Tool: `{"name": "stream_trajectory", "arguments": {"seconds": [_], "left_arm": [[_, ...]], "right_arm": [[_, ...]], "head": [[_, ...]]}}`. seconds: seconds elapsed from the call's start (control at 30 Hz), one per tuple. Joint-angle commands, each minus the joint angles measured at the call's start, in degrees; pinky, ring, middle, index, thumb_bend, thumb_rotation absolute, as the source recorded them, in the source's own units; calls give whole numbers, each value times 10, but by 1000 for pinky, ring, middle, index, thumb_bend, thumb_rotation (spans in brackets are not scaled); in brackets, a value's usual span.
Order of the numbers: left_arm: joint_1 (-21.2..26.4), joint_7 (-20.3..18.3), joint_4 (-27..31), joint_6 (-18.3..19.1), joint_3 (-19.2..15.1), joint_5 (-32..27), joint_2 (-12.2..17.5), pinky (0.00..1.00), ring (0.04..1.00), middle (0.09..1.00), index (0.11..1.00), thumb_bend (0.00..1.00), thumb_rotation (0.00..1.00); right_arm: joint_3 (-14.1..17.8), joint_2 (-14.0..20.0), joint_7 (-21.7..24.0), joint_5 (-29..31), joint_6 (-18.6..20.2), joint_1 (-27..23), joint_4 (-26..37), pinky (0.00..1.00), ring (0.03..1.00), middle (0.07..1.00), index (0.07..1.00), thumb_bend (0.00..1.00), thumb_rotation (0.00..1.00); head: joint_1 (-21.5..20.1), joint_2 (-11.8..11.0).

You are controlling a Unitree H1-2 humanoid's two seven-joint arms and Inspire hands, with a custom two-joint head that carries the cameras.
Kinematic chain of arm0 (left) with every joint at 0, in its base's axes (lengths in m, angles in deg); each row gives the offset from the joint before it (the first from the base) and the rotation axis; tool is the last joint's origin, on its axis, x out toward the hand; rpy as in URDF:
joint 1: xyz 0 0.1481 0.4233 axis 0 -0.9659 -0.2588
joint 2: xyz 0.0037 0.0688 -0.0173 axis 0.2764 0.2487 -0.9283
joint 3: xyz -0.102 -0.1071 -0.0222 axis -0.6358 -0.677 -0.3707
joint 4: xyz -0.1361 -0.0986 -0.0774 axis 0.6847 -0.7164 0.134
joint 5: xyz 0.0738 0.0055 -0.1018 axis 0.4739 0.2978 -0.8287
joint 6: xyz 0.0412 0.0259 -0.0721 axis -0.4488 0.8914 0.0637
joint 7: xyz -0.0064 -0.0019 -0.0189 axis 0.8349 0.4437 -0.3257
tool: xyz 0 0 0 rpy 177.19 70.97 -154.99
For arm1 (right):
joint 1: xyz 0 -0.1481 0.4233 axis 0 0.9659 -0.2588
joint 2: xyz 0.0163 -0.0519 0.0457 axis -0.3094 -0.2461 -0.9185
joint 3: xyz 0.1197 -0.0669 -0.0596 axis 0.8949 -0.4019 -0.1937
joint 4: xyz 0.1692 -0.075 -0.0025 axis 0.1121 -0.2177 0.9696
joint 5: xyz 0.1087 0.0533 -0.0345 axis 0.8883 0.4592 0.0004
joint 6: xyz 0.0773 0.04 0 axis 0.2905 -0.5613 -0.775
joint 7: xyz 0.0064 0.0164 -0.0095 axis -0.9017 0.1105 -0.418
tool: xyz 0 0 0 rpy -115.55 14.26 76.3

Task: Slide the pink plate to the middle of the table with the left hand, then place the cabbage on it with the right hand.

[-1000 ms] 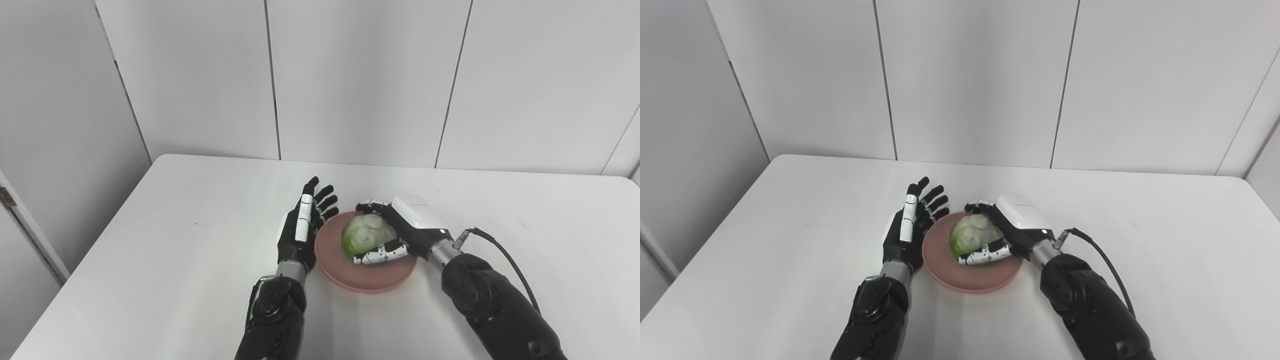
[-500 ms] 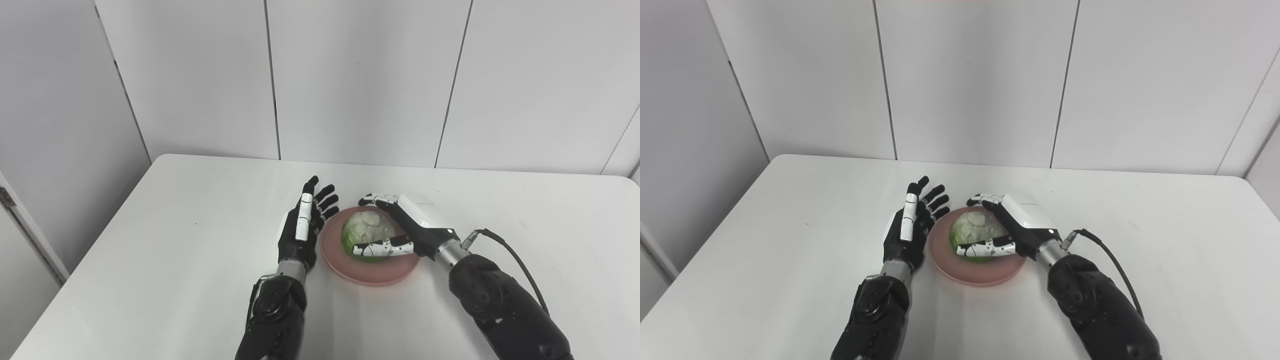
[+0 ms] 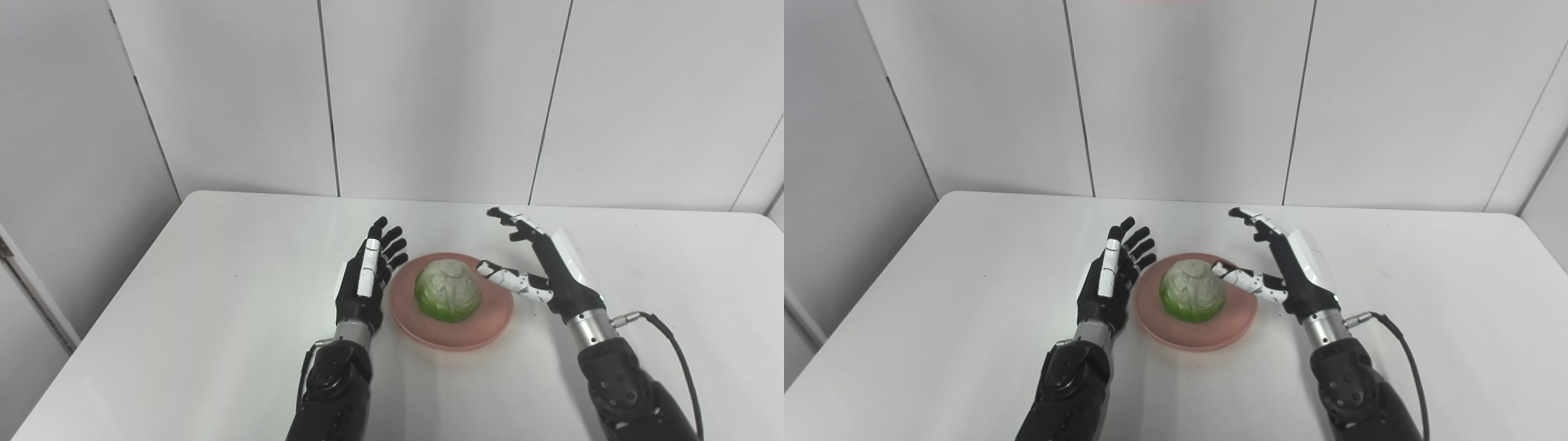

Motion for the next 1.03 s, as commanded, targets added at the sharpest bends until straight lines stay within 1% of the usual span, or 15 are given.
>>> {"name": "stream_trajectory", "arguments": {"seconds": [0.0,0.03,0.07,0.13,0.17,0.23,0.3,0.37,0.43,0.5,0.57,0.77,0.87,0.93,1.0], "left_arm": [[-27,8,-21,-15,3,15,8,885,904,905,899,778,834],[-27,10,-22,-23,4,19,9,888,911,916,902,779,835],[-28,18,-24,-34,8,32,10,889,914,919,903,779,835],[-29,31,-29,-51,14,52,12,902,930,950,920,806,859],[-29,36,-31,-56,16,59,13,923,942,965,930,815,875],[-29,43,-35,-61,17,65,14,966,972,987,940,817,893],[-30,47,-37,-63,18,68,15,984,987,995,946,813,899],[-30,53,-39,-62,22,75,16,998,998,1000,960,801,924],[-30,57,-34,-51,22,75,17,1000,1000,1000,973,756,950],[-28,56,-30,-37,19,67,16,1000,1000,1000,982,737,961],[-27,61,-26,-30,20,73,17,1000,1000,1000,988,730,977],[-27,63,-19,-22,21,72,19,1000,1000,1000,981,734,963],[-28,67,-17,-21,22,75,18,1000,1000,1000,977,739,968],[-30,67,-16,-18,23,76,17,1000,1000,1000,972,743,966],[-32,64,-14,-18,24,74,18,1000,1000,1000,973,736,968]], "right_arm": [[26,-24,4,74,-30,-12,-2,761,817,848,839,813,913],[33,-31,10,93,-28,-10,-6,777,825,860,857,791,936],[49,-44,17,127,-13,-6,-12,782,828,864,863,784,944],[71,-61,20,168,11,-2,-24,810,843,892,902,737,961],[79,-67,20,181,19,-1,-29,822,849,903,918,753,985],[95,-79,16,199,33,-1,-44,845,865,917,932,801,998],[108,-88,18,218,48,0,-53,859,876,927,937,799,1000],[125,-98,33,256,62,2,-59,895,897,947,952,782,998],[143,-112,47,300,87,3,-60,922,915,955,948,781,967],[150,-120,60,326,109,5,-61,939,941,976,963,781,975],[148,-123,58,329,130,8,-56,947,954,987,975,764,991],[147,-134,6,300,216,5,-30,937,944,974,965,734,1000],[139,-130,-6,277,241,4,-23,947,947,978,966,701,1000],[131,-126,-8,260,254,5,-18,981,953,980,964,687,1000],[128,-124,-9,254,262,5,-14,994,960,983,959,685,1000]], "head": [[-2,0],[-2,0],[-3,0],[-4,1],[-4,1],[-5,1],[-7,2],[-7,2],[-9,3],[-11,4],[-13,4],[-14,4],[-15,4],[-16,5],[-16,5]]}}
